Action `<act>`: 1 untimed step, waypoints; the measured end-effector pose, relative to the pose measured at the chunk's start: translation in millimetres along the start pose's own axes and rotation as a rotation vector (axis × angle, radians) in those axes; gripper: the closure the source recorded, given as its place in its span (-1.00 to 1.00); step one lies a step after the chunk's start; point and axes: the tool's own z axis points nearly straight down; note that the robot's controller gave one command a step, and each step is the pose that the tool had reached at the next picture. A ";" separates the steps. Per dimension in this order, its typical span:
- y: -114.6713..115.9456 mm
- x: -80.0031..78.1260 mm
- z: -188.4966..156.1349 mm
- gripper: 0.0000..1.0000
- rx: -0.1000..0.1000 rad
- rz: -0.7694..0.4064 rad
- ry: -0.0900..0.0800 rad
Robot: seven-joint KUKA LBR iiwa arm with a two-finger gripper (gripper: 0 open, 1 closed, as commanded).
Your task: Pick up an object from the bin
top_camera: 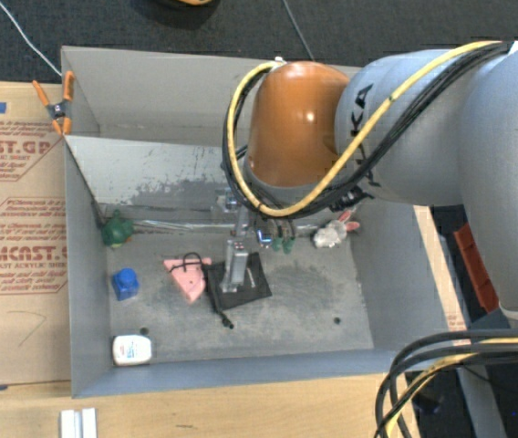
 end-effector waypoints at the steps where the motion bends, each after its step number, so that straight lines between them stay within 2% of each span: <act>1: -0.9 -1.7 -5.0 -1.00 -0.001 0.002 -0.008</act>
Offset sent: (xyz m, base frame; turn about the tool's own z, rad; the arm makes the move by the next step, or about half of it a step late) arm -0.0086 -0.0606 -0.1087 0.0353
